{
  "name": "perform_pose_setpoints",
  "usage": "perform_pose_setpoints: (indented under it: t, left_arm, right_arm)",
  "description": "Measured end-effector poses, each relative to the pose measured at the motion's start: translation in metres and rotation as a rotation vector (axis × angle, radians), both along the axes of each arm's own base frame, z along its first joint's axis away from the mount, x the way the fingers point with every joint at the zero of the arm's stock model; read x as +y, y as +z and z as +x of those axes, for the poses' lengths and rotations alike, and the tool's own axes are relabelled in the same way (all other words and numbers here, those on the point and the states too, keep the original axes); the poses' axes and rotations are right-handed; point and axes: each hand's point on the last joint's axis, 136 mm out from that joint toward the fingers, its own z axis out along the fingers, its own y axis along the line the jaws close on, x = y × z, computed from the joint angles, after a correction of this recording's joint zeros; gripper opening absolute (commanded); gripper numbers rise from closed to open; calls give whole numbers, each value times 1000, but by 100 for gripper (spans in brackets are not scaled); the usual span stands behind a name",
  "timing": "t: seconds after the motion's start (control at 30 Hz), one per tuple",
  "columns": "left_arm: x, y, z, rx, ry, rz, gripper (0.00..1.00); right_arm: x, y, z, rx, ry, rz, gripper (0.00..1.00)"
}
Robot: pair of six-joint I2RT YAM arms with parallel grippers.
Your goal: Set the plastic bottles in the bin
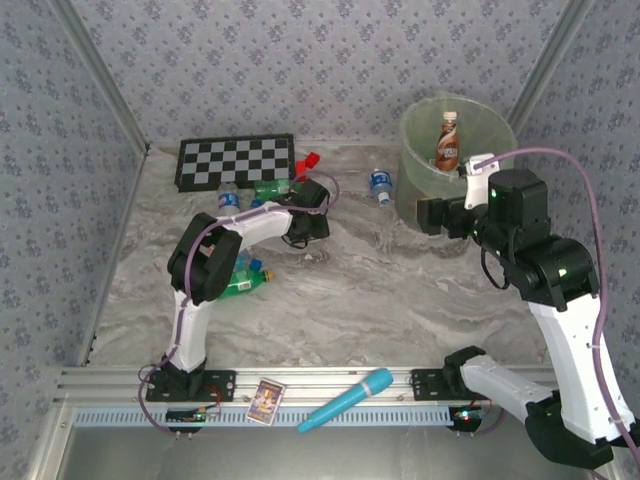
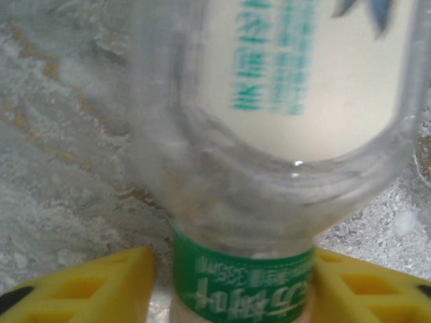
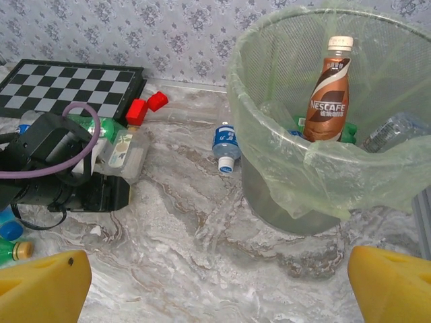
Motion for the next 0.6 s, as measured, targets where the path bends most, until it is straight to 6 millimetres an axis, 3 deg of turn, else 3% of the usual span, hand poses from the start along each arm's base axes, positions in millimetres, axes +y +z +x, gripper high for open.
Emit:
perform_pose_setpoints:
  t: [0.1,0.37,0.47,0.6]
  left_arm:
    - [0,-1,0,-2,-9,5,40]
    - [9,6,-12,-15,-39,18,38]
    - [8,25,-19,-42,-73,8,38]
    - [-3,78,-28,-136,-143,-53,38]
  right_arm:
    - [0,0,0,0,-5,7,100]
    - [4,-2,6,20,-23,56,100]
    - [8,-2,9,31,-27,98,99]
    - [18,-5,12,66,-22,179,99]
